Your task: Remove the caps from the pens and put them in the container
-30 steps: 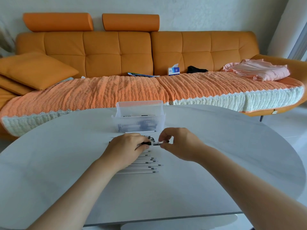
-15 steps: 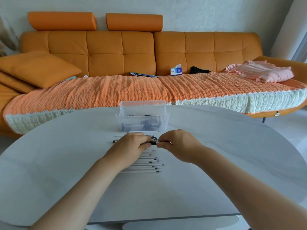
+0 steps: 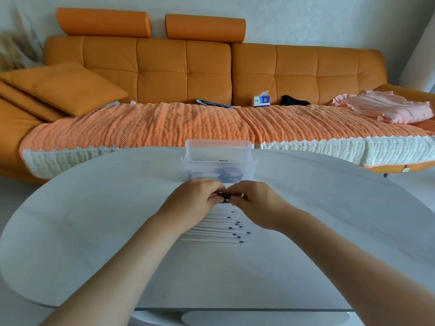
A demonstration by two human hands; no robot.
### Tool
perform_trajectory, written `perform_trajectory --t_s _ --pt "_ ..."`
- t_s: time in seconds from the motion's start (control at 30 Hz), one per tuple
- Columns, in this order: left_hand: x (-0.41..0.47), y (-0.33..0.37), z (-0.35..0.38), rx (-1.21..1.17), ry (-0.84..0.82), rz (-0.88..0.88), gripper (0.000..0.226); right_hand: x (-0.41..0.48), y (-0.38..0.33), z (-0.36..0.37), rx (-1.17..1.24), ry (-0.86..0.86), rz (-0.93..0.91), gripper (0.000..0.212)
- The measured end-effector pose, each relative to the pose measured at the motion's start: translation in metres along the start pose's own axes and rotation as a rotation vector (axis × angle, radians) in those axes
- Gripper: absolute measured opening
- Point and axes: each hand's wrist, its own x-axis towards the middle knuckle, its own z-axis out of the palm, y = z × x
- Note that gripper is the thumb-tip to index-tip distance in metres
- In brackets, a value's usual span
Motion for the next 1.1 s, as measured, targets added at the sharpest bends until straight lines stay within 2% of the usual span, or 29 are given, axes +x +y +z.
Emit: perform_trajectory --t_s 0.1,0.17,0.23,0.37,0.43,0.5,0.6,0.73,0.9,1.1 --pt "0.004 -0.002 -0.008 0.011 0.071 -0.036 0.023 0.007 -0.006 0.005 -0.084 0.063 -0.096 0.031" --pt "0.008 -0.009 -0.013 0.1 0.142 0.028 0.025 0.012 -0.006 0.003 -0.136 0.116 -0.137 0.032" --pt "0.012 -0.017 -0.017 0.214 0.223 0.075 0.025 0.019 -0.004 -0.005 -0.153 0.196 -0.126 0.033" --pt "0.018 -0.03 -0.026 0.246 0.366 0.02 0.03 0.042 0.003 -0.027 -0.167 0.375 -0.058 0.034" --pt "0.02 -0.037 -0.027 0.241 0.356 -0.022 0.036 0.058 0.005 -0.033 -0.255 0.394 -0.03 0.035" --pt "0.022 -0.042 -0.026 0.232 0.279 -0.062 0.043 0.074 0.004 -0.037 -0.384 0.392 -0.021 0.036" --pt "0.021 -0.048 -0.018 0.252 0.129 -0.089 0.058 0.096 -0.002 -0.038 -0.436 0.338 0.043 0.037" --pt "0.018 -0.051 -0.009 0.251 -0.025 -0.124 0.072 0.115 -0.011 -0.028 -0.333 0.093 0.185 0.04" --pt "0.017 -0.051 -0.006 0.279 -0.047 -0.12 0.074 0.12 -0.018 -0.022 -0.205 -0.048 0.209 0.044" --pt "0.018 -0.052 -0.006 0.271 -0.061 -0.126 0.073 0.104 -0.022 -0.02 -0.196 -0.123 0.199 0.029"
